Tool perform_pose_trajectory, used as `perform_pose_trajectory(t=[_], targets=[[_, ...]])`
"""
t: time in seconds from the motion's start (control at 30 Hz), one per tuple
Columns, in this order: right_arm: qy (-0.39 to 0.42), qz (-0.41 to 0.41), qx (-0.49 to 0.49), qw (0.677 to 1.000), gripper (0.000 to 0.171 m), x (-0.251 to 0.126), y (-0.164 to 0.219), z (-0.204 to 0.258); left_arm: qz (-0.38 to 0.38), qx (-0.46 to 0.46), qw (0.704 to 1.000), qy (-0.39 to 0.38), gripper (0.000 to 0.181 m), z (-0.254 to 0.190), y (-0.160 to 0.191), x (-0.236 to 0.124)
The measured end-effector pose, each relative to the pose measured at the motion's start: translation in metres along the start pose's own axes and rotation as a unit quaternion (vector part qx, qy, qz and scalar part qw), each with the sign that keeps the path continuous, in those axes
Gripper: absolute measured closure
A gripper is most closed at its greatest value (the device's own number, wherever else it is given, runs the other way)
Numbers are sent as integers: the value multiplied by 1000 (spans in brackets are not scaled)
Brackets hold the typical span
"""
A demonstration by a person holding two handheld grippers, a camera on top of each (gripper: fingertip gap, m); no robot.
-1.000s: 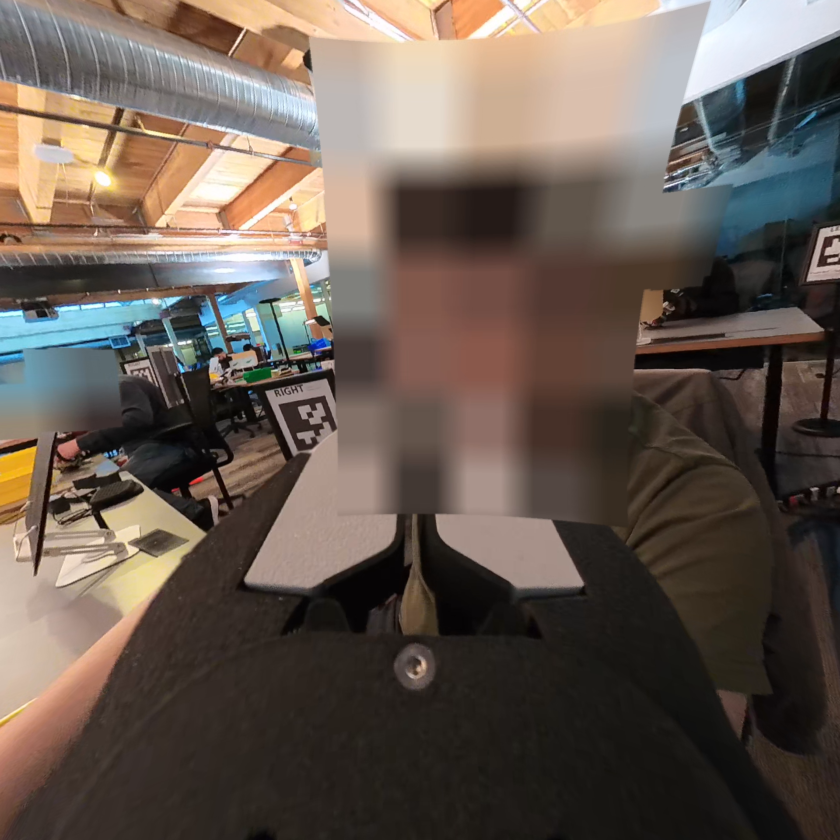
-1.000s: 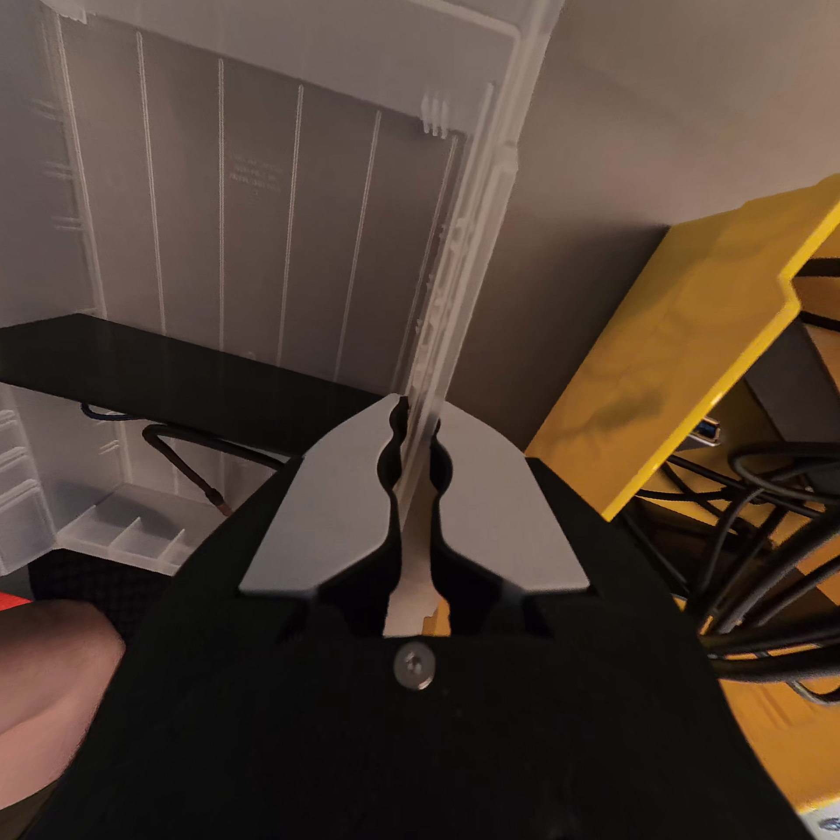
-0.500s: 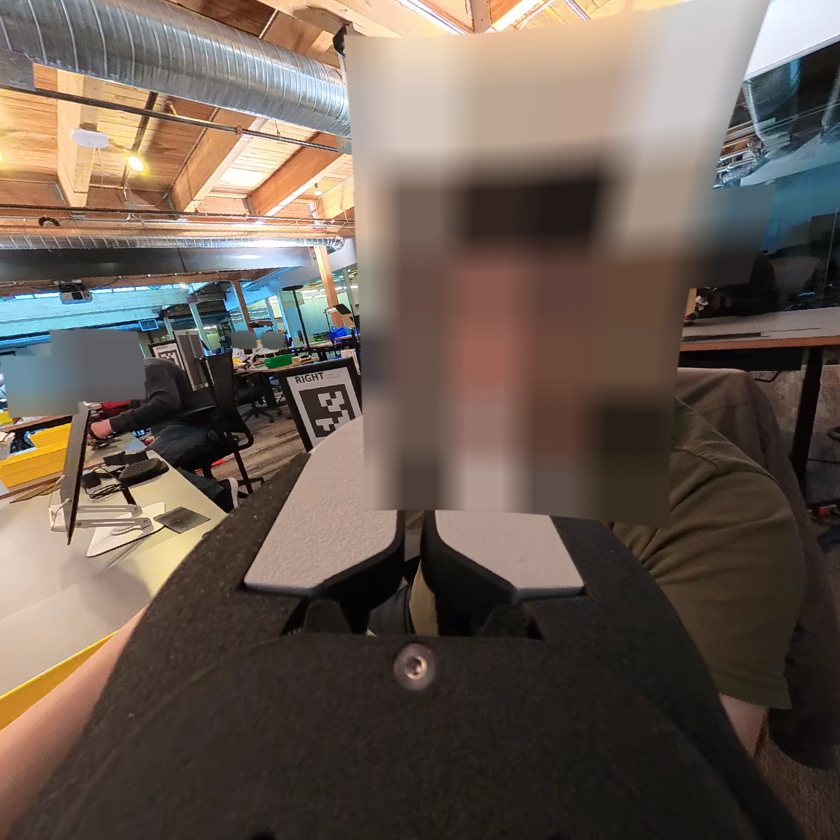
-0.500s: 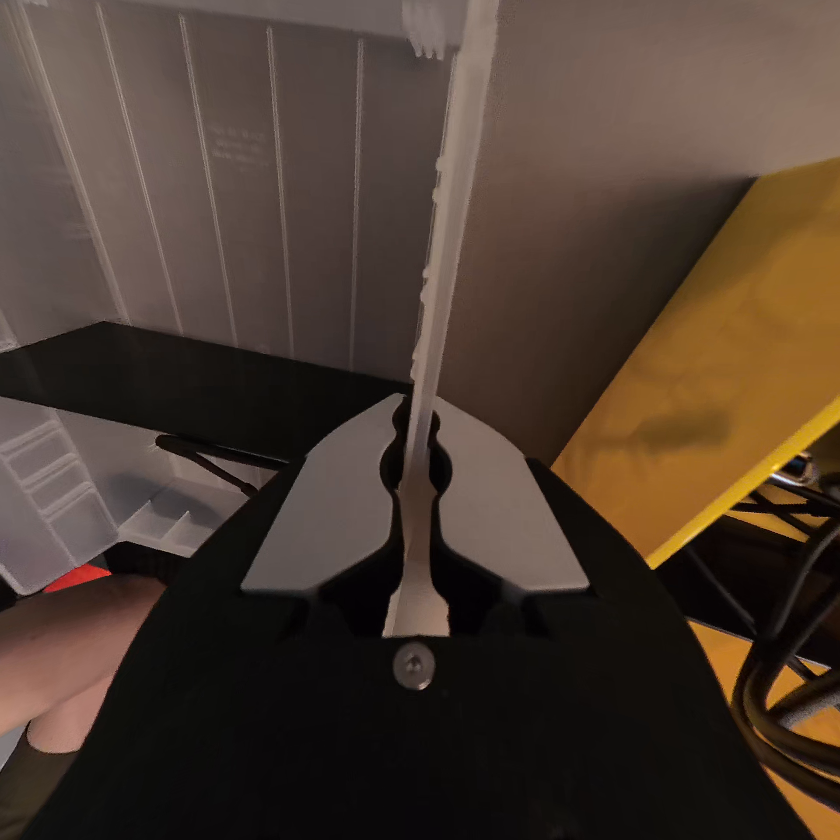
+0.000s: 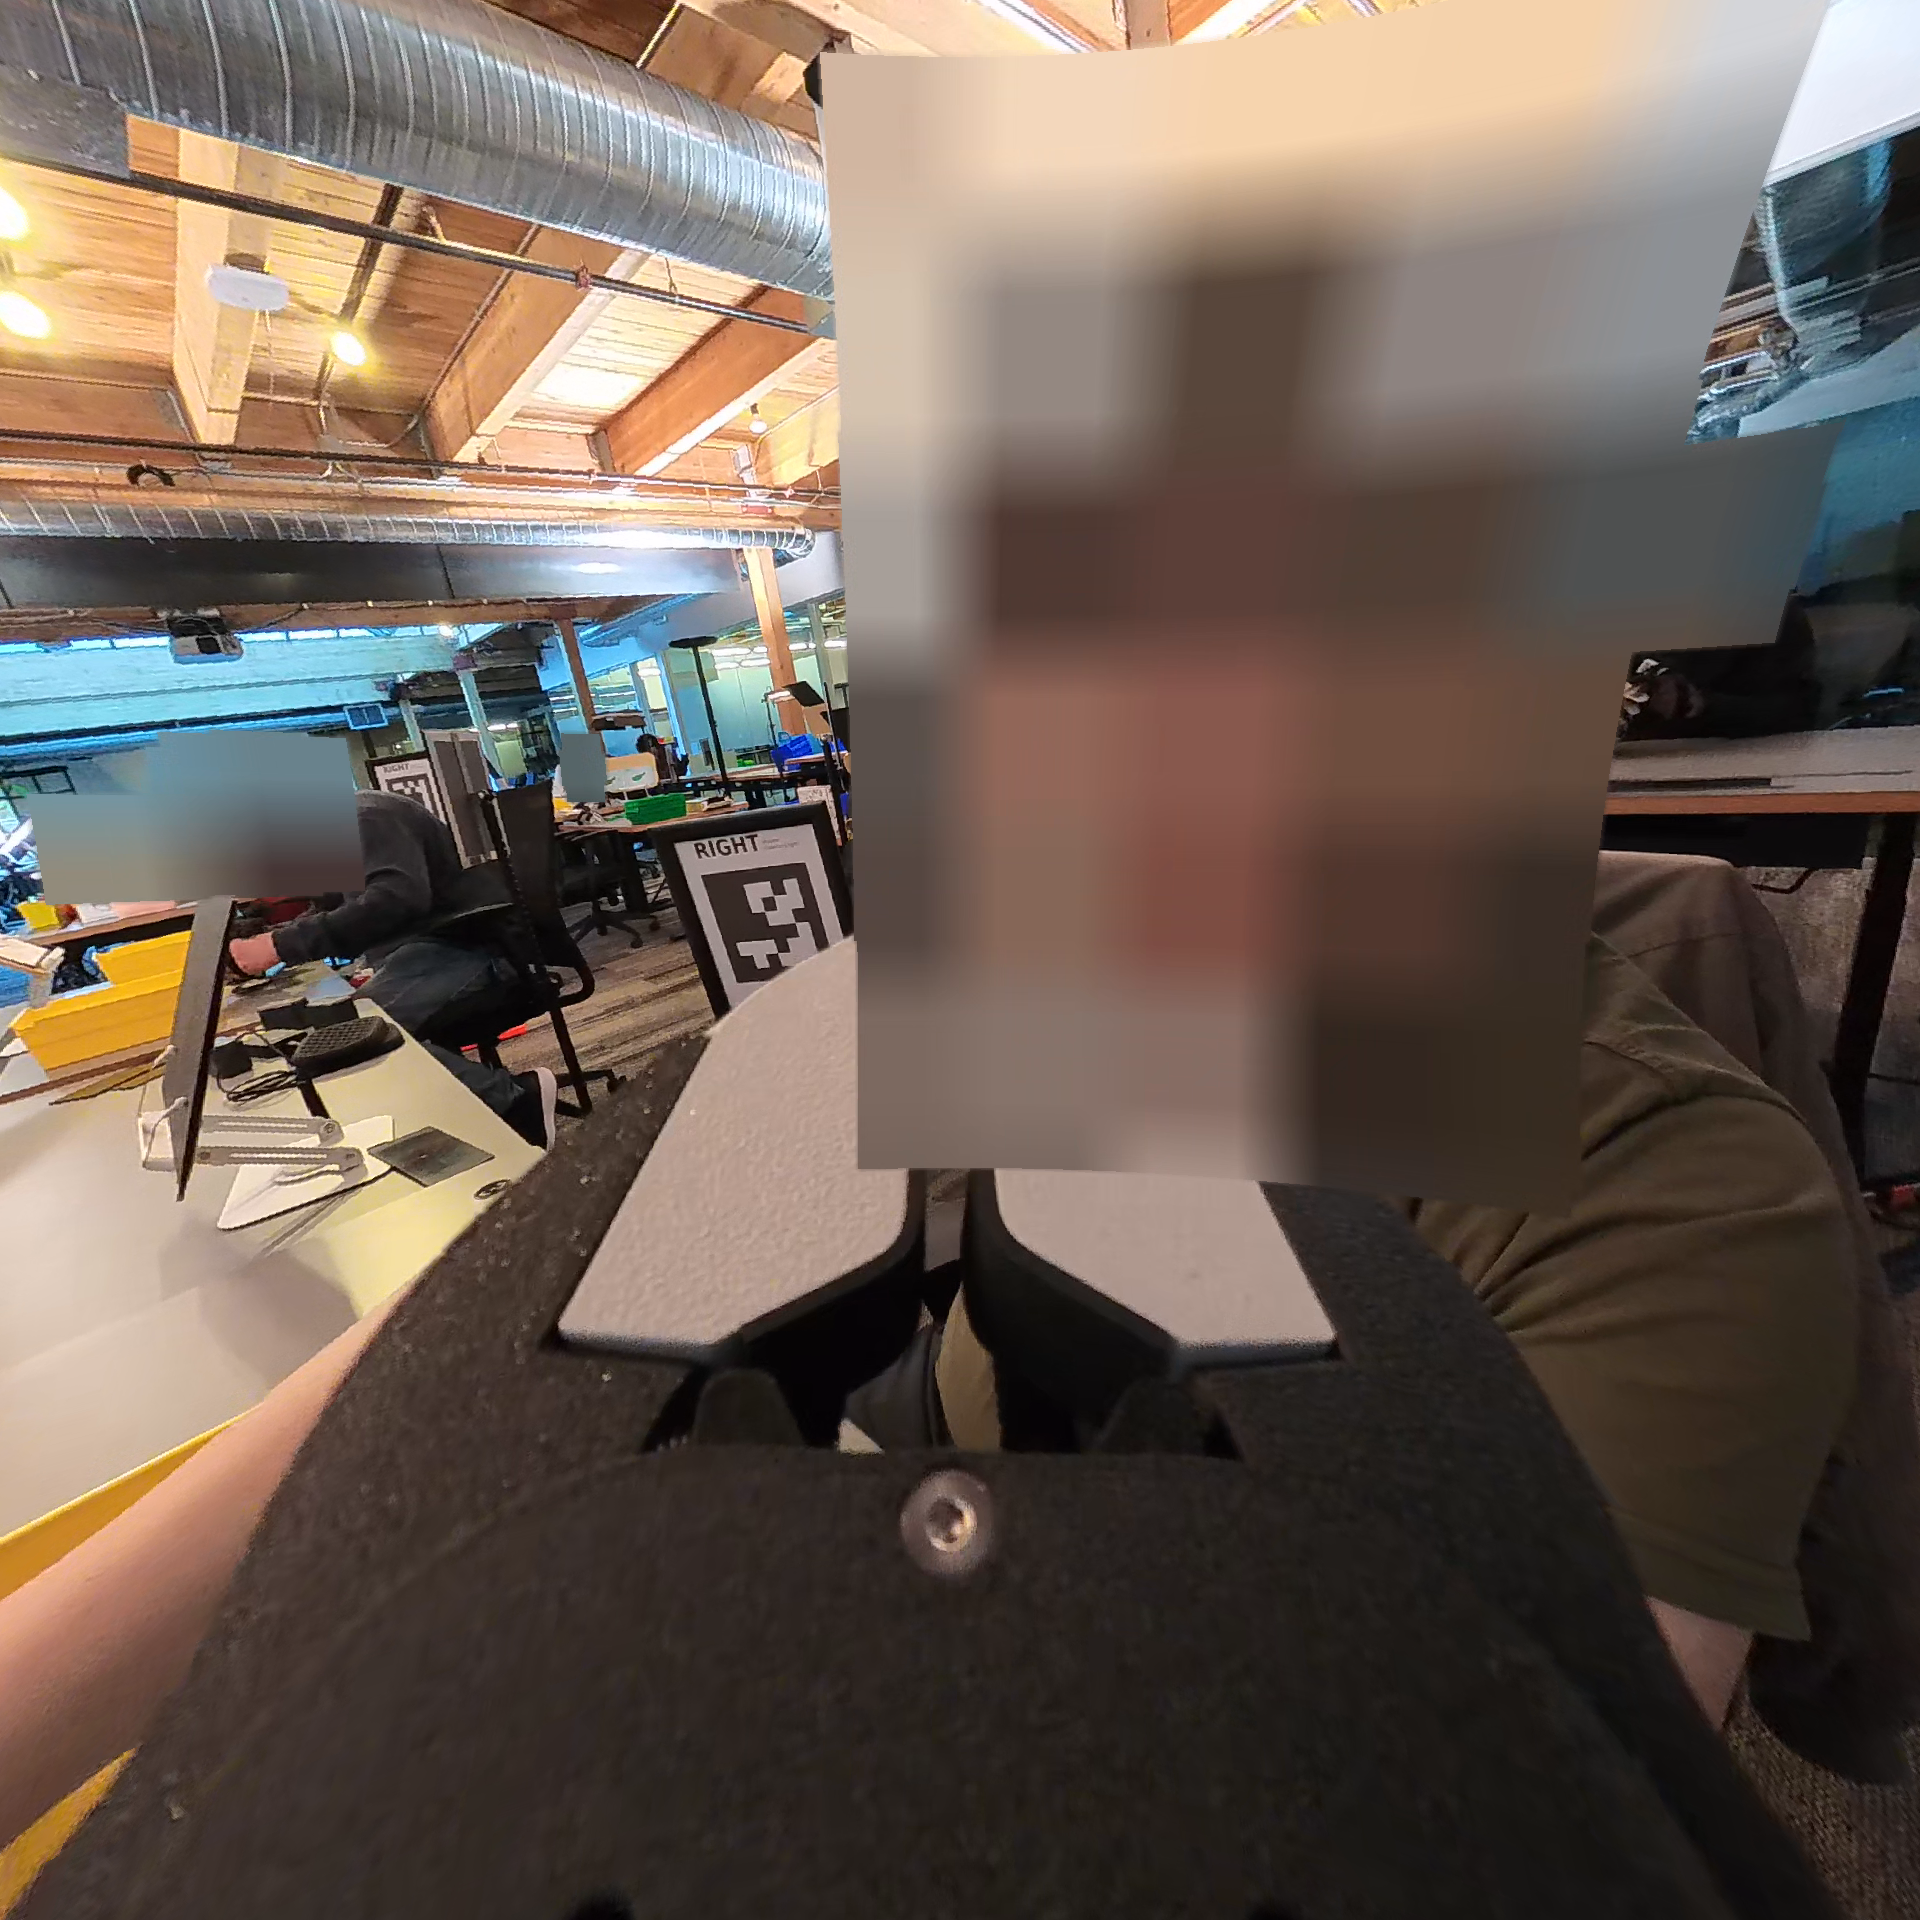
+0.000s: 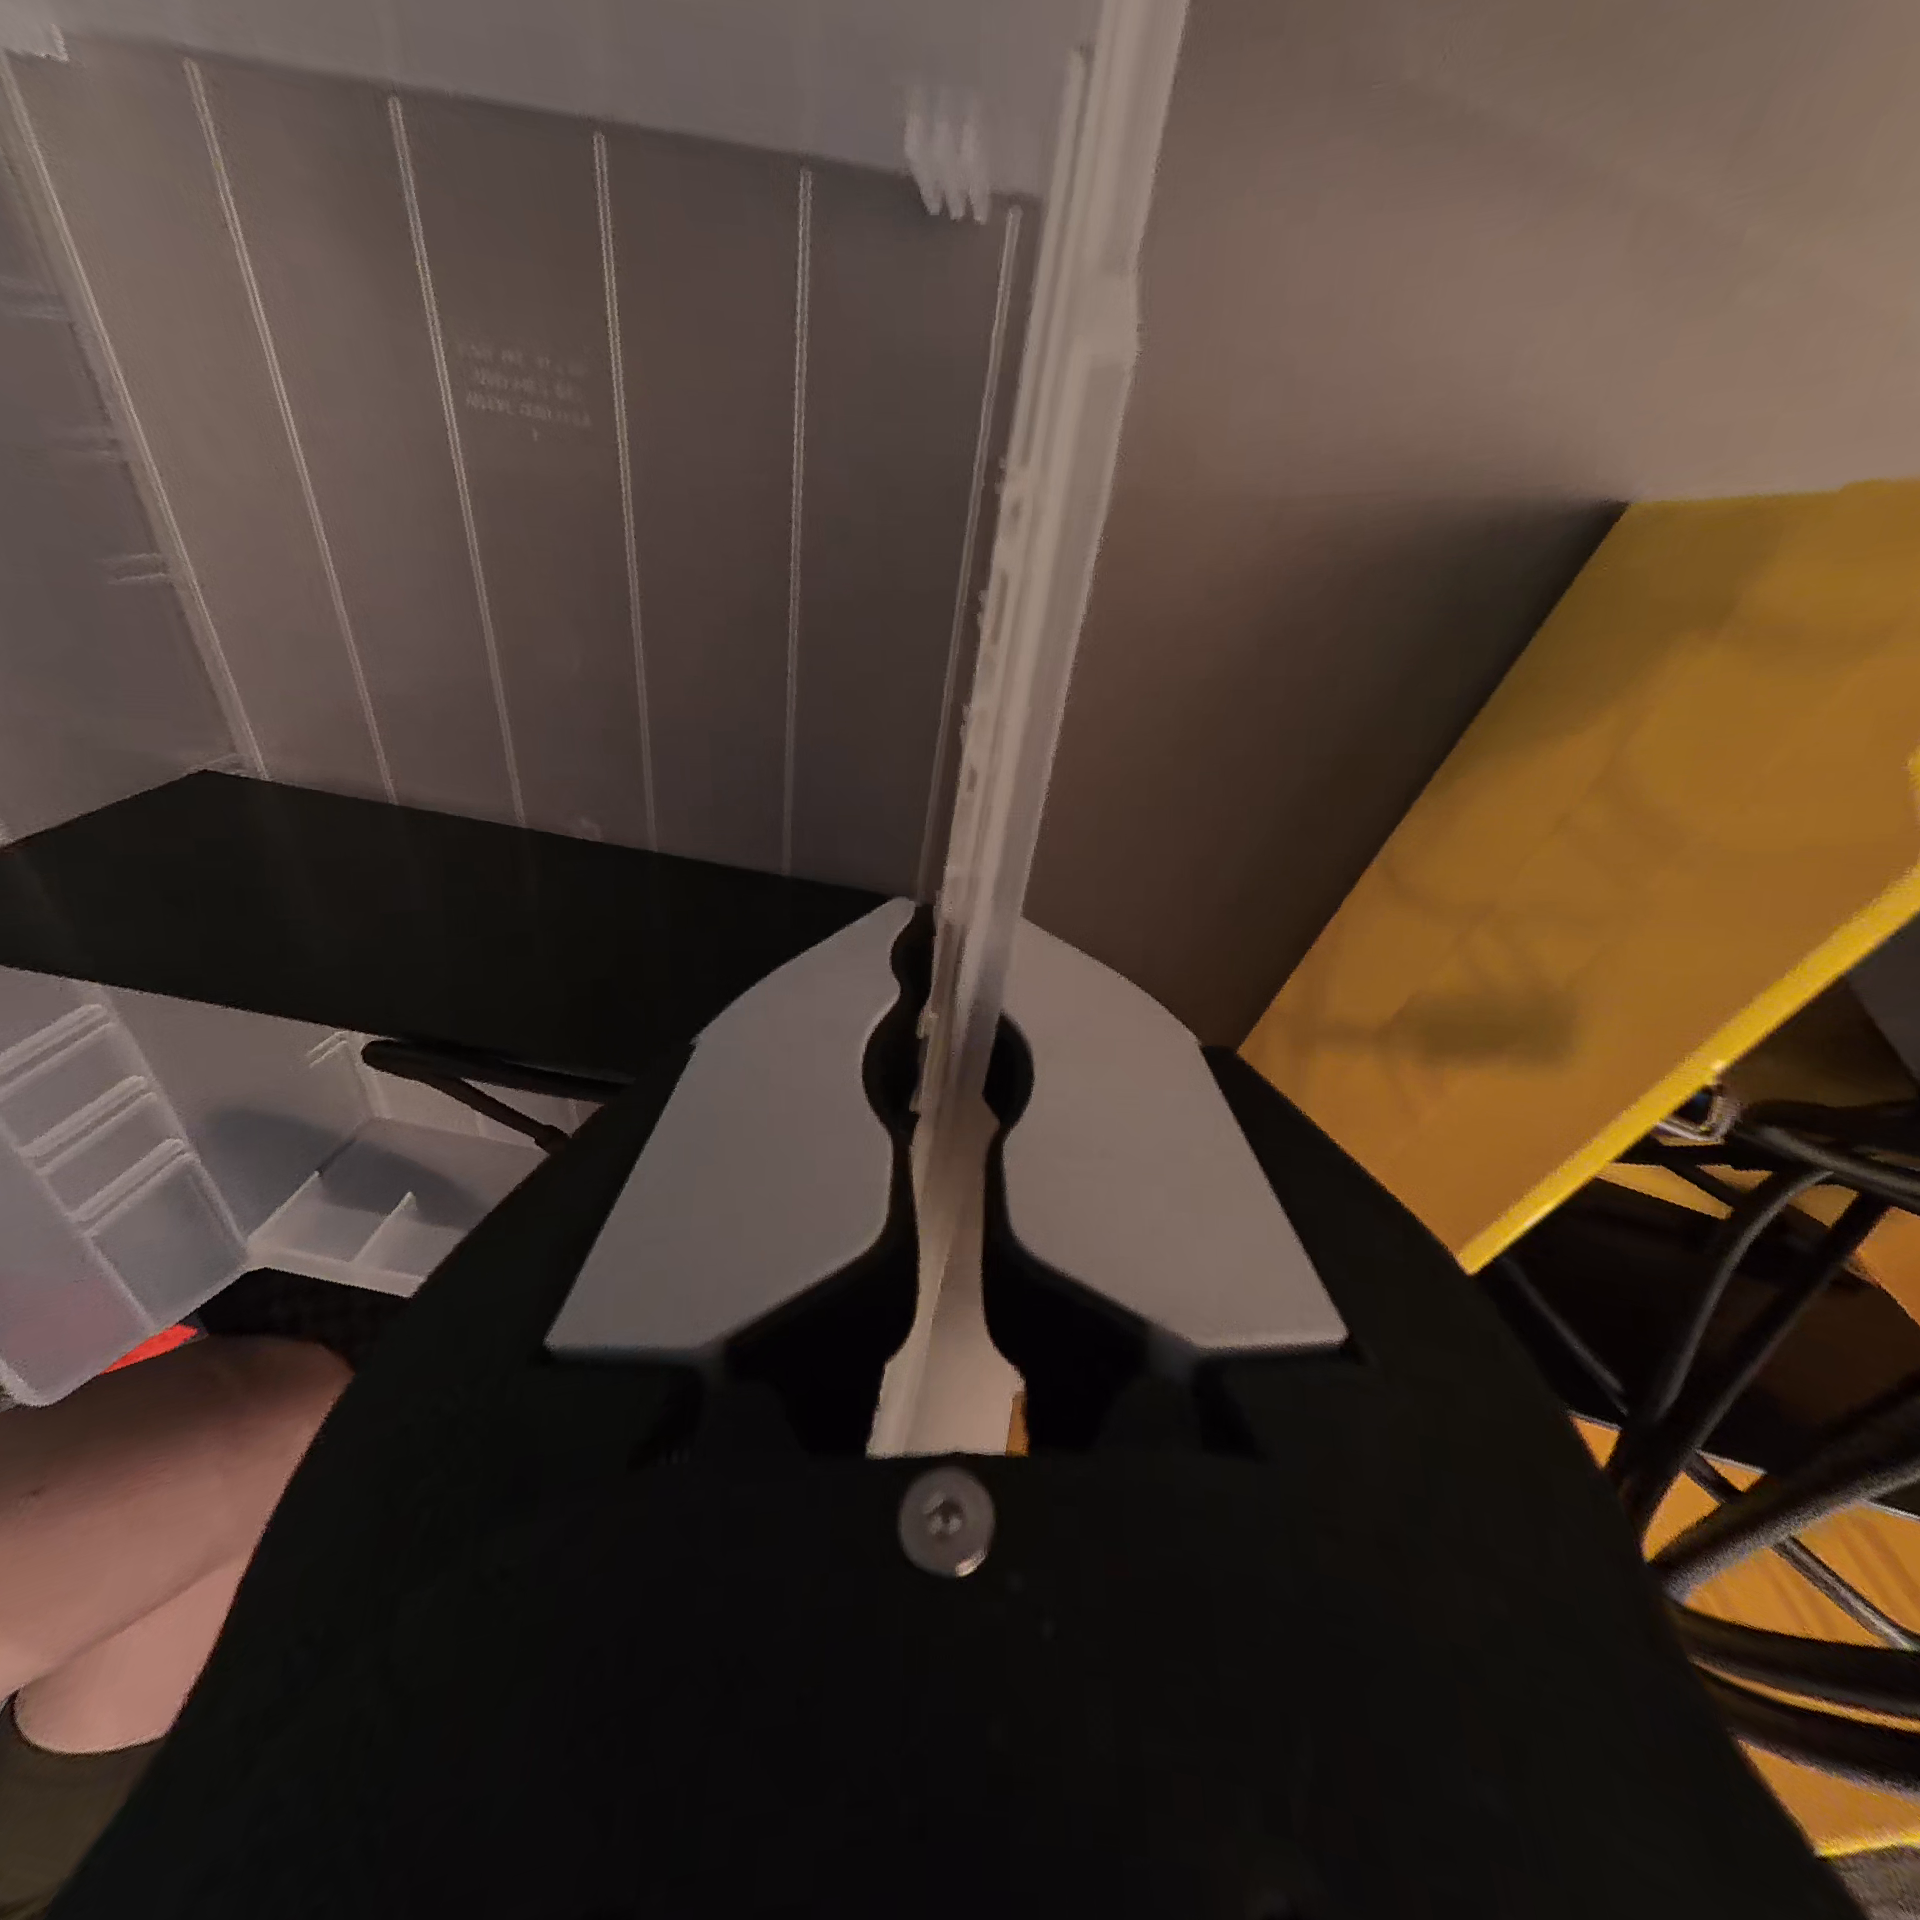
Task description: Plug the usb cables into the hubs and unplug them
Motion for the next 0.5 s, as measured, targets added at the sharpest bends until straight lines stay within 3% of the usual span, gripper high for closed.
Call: perform_pose_trajectory(t=[0.5], targets=[[-18,5,-26,999,166,-1,0,-2,6,-7,1000,-17,181,9,1,-2]])
Point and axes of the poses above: each gripper's, where its closed fingertips meet, x out along the fingers, y out of its underside, z = x × y across the jaws, the point moved 2 cm from there along -x, back along the fingers, and after that the axes turned 11 degrees about -x, right-handed, at the moved point
